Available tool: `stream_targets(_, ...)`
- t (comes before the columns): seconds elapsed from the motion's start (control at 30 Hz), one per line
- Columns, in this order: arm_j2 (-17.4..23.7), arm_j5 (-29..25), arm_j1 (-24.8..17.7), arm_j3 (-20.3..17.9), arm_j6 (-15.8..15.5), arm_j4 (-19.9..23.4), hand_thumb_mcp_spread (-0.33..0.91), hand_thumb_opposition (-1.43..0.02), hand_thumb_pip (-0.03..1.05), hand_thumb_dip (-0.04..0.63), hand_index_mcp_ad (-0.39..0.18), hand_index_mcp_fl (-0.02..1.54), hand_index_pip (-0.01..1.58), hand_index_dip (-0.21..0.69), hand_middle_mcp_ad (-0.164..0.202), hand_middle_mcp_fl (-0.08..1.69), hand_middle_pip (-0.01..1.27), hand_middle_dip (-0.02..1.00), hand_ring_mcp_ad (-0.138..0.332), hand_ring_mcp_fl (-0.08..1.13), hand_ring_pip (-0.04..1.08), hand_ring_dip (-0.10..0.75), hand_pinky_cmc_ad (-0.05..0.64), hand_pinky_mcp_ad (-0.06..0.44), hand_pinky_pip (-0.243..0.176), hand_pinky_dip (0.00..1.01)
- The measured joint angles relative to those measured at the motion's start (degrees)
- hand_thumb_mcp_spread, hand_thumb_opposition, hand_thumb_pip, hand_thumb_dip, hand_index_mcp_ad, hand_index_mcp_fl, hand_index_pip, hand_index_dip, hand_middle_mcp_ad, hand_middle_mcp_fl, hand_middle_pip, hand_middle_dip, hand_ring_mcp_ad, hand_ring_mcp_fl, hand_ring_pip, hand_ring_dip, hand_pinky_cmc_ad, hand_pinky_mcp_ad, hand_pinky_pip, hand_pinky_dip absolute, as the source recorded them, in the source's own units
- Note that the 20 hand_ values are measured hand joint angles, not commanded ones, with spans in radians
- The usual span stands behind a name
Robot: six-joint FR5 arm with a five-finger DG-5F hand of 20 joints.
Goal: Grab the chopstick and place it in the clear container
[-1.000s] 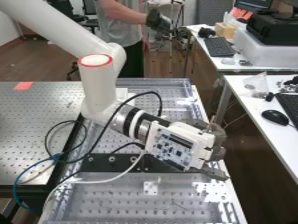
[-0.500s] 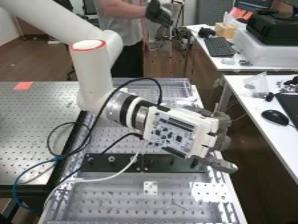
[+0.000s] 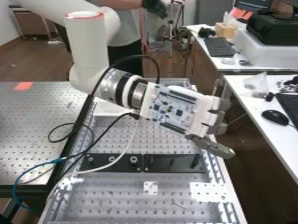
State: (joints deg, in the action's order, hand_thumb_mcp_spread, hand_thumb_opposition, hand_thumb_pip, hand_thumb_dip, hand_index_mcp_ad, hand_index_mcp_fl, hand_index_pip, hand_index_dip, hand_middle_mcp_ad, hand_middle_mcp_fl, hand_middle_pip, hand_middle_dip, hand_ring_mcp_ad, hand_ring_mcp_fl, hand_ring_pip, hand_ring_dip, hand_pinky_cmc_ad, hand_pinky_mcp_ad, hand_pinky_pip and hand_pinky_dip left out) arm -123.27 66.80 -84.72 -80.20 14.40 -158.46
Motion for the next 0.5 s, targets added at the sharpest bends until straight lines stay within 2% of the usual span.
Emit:
stream_targets(0.2,2.69,-2.05,-2.44,-2.27,0.85,-1.66,0.76,-1.03,0.43,0.302,-0.120,0.94,1.01,0.075,0.044,1.13,0.50,0.72,0.052,0.95,0.09,0.531,0.417,0.264,0.077,0.18)
stream_targets(0.3,3.70,-3.98,-4.13,-3.17,0.92,-2.39,0.76,-1.03,0.43,0.302,-0.120,0.94,1.01,0.075,0.044,1.13,0.49,0.72,0.052,0.96,0.09,0.531,0.417,0.262,0.093,0.18)
stream_targets(0.5,5.05,-10.80,-8.85,-4.09,1.98,-4.35,0.75,-1.05,0.44,0.298,-0.120,0.93,1.00,0.079,0.044,1.13,0.49,0.72,0.052,0.96,0.09,0.531,0.398,0.267,0.093,0.18)
